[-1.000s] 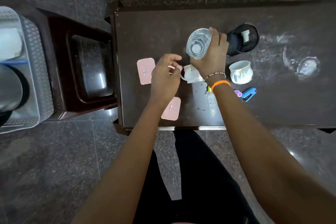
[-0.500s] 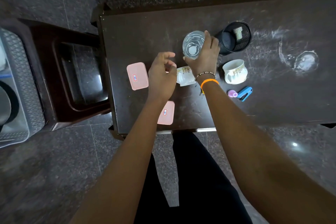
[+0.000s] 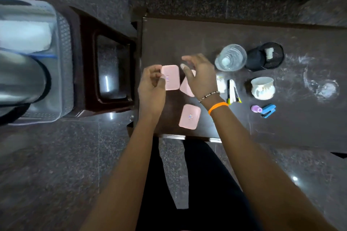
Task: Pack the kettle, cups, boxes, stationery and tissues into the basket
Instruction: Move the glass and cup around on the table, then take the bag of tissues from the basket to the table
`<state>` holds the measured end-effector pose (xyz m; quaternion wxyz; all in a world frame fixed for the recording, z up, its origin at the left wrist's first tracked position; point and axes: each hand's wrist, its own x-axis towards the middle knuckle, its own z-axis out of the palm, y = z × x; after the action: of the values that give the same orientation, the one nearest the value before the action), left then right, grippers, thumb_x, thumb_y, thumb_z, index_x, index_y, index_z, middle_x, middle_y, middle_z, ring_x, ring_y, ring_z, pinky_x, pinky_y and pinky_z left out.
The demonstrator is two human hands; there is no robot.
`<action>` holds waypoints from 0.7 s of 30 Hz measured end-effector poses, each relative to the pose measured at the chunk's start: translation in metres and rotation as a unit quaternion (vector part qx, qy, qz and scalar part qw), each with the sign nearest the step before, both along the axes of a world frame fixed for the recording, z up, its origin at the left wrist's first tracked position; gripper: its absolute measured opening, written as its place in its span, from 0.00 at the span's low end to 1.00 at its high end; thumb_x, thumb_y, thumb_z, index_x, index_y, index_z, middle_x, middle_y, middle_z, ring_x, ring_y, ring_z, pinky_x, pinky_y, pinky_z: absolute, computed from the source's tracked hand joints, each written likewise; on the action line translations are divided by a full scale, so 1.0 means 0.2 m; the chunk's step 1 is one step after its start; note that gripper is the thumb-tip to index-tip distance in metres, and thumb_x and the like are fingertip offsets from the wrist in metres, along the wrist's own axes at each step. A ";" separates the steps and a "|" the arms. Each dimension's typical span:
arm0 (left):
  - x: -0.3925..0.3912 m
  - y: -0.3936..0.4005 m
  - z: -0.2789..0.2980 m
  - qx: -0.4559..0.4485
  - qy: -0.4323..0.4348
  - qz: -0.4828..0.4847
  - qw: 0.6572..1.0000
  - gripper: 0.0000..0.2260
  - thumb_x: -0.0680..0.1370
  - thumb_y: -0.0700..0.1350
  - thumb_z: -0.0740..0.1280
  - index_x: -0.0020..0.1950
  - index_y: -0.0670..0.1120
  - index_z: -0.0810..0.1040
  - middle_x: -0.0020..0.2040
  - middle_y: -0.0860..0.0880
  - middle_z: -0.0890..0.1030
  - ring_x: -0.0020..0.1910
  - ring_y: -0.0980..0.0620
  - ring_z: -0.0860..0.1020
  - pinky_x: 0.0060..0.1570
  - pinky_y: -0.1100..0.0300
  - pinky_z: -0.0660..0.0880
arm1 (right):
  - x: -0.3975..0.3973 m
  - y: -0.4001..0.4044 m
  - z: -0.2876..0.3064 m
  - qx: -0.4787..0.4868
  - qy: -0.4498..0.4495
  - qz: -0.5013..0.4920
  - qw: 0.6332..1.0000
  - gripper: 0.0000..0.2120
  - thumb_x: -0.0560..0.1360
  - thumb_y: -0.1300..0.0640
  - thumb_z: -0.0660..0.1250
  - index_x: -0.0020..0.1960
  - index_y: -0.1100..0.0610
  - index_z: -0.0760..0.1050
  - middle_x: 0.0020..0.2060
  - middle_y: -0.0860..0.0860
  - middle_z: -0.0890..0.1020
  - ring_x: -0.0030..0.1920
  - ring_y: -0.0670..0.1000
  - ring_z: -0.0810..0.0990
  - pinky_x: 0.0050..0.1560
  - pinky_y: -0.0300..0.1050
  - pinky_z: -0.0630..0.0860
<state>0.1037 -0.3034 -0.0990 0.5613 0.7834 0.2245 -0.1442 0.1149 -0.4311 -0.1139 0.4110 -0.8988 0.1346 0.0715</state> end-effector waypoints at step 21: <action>0.02 1.52 0.13 -0.023 0.001 0.230 0.973 0.12 0.75 0.36 0.61 0.54 0.51 0.75 0.42 0.54 0.74 0.40 0.57 0.74 0.35 0.76 0.70 | 0.55 1.85 0.10 -0.024 0.043 0.290 0.956 0.16 0.75 0.68 0.55 0.58 0.65 0.76 0.72 0.62 0.61 0.73 0.57 0.61 0.73 0.43 0.58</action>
<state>0.1081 0.0001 -0.0737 0.5969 0.6978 0.3956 -0.0172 0.2246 -0.0604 -0.0937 0.3447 -0.9048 -0.1128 0.2232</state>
